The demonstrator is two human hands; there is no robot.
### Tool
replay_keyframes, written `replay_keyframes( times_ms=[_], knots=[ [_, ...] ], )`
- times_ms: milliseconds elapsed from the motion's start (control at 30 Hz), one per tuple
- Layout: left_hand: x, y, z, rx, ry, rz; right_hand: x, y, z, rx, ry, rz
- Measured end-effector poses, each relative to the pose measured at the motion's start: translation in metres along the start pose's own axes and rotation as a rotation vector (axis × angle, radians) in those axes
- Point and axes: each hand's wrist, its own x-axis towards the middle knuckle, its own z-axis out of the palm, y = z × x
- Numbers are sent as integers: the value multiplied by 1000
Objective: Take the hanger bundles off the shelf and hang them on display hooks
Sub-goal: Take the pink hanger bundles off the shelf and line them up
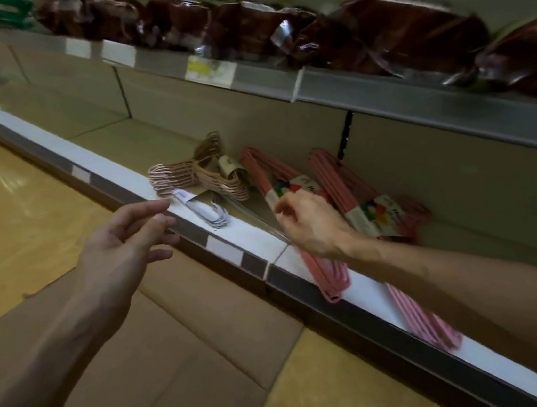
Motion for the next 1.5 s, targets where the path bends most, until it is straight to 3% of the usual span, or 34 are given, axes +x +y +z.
replay_keyframes(
  times_ms=[233, 333, 467, 567, 667, 833, 933, 1100, 1333, 1500],
  knots=[
    [10, -7, 79, -76, -134, -27, -35, 95, -50, 28, 292, 415],
    [9, -4, 104, -92, -182, -16, -55, 132, -57, 137, 333, 594],
    [7, -3, 124, -118, -204, -27, -76, 153, -58, 325, 185, 738],
    [5, -6, 130, -148, -204, -50, -82, 157, -49, 254, -49, 827],
    [3, -11, 130, -163, -201, -70, -84, 160, -35, 173, -179, 840],
    [5, -14, 123, -154, -199, -59, -80, 159, -30, 108, -148, 839],
    [6, -18, 117, -149, -204, -60, -79, 164, -35, 193, -129, 836],
    [6, -27, 113, -128, -205, -80, -85, 169, -32, 527, 40, 835],
    [2, -25, 117, -102, -241, -85, -85, 156, -29, 680, 185, 741],
    [-2, -19, 111, -91, -248, -82, -83, 136, -28, 753, 173, 664]
  ],
)
